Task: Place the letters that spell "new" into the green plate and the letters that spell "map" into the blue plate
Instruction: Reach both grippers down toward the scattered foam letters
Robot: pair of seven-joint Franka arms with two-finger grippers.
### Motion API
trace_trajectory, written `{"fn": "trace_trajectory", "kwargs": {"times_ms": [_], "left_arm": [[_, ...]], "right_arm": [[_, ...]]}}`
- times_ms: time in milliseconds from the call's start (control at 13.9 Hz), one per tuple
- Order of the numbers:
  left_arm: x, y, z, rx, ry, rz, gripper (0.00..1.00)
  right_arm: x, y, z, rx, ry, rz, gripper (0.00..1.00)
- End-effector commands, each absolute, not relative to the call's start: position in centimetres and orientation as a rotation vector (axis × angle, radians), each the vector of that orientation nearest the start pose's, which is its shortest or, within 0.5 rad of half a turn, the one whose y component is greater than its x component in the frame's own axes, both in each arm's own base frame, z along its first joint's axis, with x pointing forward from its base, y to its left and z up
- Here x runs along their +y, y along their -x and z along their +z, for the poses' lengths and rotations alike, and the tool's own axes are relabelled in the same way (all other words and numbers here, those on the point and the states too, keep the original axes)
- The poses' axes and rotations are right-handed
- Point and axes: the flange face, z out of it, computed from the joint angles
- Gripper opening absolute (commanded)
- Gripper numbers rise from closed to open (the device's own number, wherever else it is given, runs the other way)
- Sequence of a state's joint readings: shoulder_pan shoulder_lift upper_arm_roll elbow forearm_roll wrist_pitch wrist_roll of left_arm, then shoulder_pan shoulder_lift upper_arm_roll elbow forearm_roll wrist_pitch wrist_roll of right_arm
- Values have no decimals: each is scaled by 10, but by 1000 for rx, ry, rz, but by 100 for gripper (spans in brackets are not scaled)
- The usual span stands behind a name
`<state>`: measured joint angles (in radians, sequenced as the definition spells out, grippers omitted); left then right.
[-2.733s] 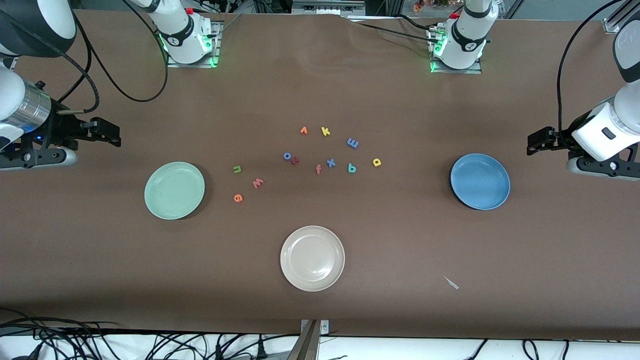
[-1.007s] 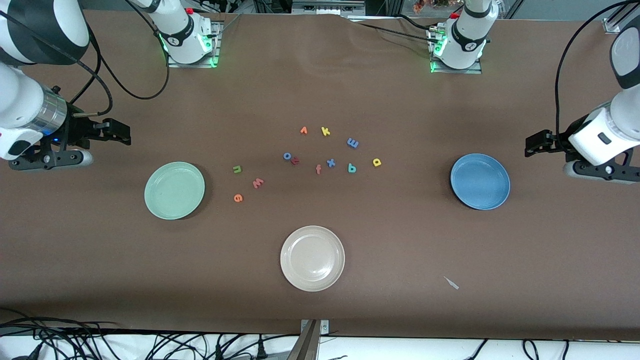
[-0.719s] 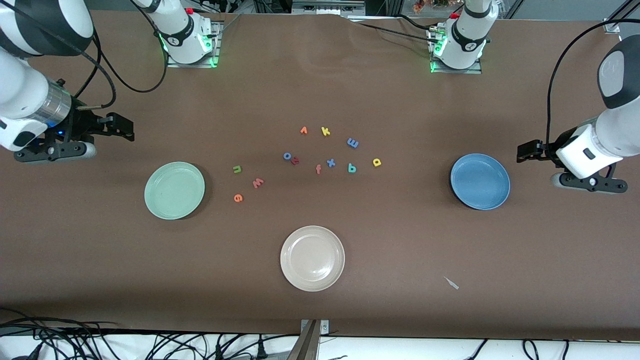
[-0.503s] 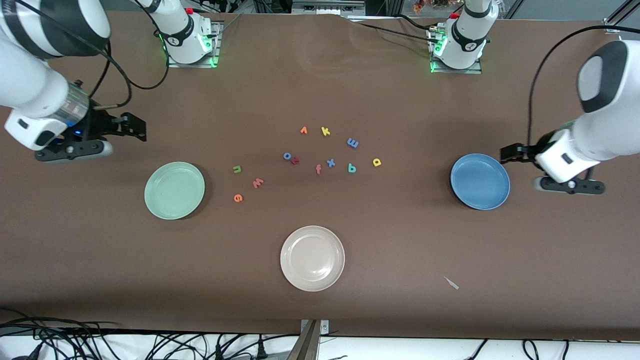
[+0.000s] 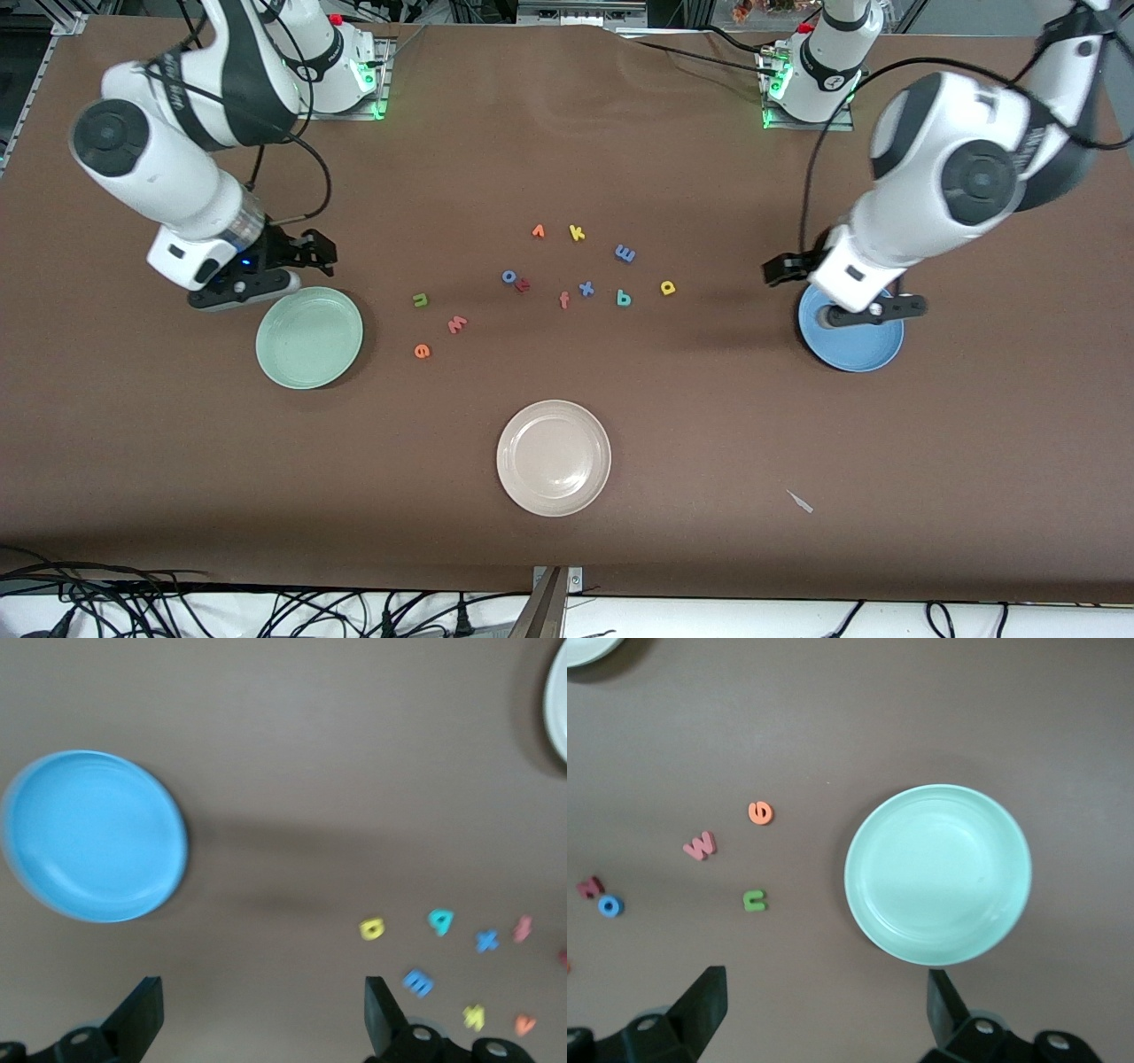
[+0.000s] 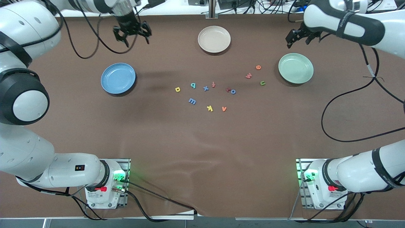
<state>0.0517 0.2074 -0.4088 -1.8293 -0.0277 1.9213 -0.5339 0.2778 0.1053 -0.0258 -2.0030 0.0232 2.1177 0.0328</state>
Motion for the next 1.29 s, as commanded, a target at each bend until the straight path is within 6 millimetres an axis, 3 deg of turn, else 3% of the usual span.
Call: {"fn": "trace_trajectory", "kwargs": {"times_ms": [0,216,432,647,791,1007,1223], "left_arm": [[-237,-521,381,-399,3185,122,100],[-273,-480,328,-442,3239,-8,100],[-303,-458,281,-392,3185,-26,100],[-321,-450,231,-404,3147,-106,100],[-328,-453,214,-404,3138,-108,100],[-344,-458,194,-379,3161,-51,97],[-345,-457,180,-340,3153,-36,93]], "right_arm": [[175,-550,379,-210,3109,-50,100],[188,-543,338,-241,3098,-83,100],[206,-537,298,-301,3086,-122,100],[211,-538,298,-322,3084,-127,100],[222,-533,295,-311,3083,-113,100],[224,-531,282,-228,3096,-77,100],[243,-526,261,-298,3090,-94,100]]}}
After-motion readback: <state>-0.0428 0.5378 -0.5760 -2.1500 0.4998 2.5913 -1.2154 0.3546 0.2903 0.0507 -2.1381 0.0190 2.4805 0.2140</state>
